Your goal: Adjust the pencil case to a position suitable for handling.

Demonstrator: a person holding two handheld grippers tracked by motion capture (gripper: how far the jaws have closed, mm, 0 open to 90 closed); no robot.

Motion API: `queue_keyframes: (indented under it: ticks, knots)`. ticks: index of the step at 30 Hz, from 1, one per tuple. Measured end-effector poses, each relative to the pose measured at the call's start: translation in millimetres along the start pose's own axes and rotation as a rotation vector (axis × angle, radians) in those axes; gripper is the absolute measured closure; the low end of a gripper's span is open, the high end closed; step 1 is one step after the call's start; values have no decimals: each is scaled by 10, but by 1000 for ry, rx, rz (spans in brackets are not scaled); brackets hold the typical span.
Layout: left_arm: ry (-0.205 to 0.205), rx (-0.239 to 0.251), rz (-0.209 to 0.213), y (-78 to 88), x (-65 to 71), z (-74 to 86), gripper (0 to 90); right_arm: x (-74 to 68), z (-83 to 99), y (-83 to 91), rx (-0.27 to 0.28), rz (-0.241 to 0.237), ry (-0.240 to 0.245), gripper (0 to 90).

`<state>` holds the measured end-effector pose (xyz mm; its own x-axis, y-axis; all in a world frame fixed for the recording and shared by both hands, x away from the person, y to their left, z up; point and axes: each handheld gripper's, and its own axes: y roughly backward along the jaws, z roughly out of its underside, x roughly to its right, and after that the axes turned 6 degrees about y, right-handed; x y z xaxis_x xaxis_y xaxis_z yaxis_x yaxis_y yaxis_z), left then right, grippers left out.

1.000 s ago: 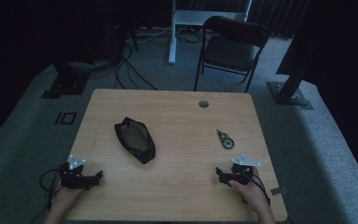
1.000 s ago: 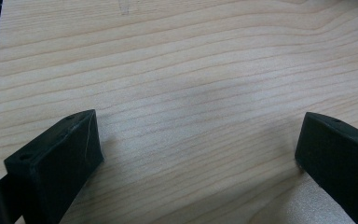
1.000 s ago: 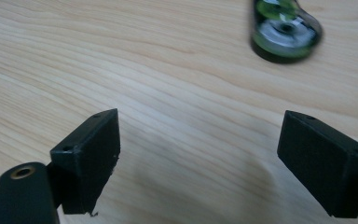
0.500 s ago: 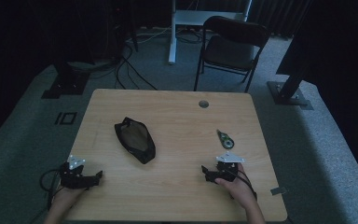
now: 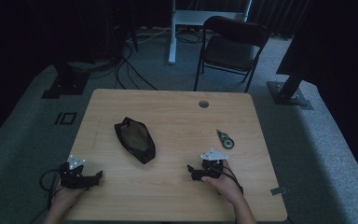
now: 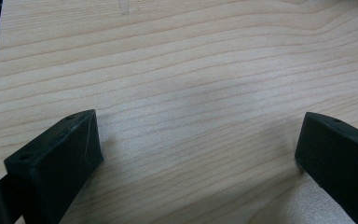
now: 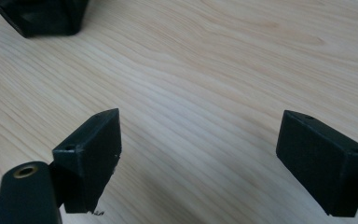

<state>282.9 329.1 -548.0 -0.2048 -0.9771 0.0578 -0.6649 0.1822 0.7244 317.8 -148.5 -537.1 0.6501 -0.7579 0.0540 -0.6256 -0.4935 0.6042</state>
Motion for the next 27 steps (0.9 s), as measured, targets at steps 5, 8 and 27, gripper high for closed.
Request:
queue_keyframes:
  ticks: [5,8,27]
  knots:
    - [0,0,0,0,0,0,4,-134,-121,-87,18,-31,28,137]
    - [0,0,0,0,0,0,4,-220,-193,-138,24,-51,49,137]
    - [0,-1,0,1,0,-1,4,-577,-461,-377,72,-153,126,138]
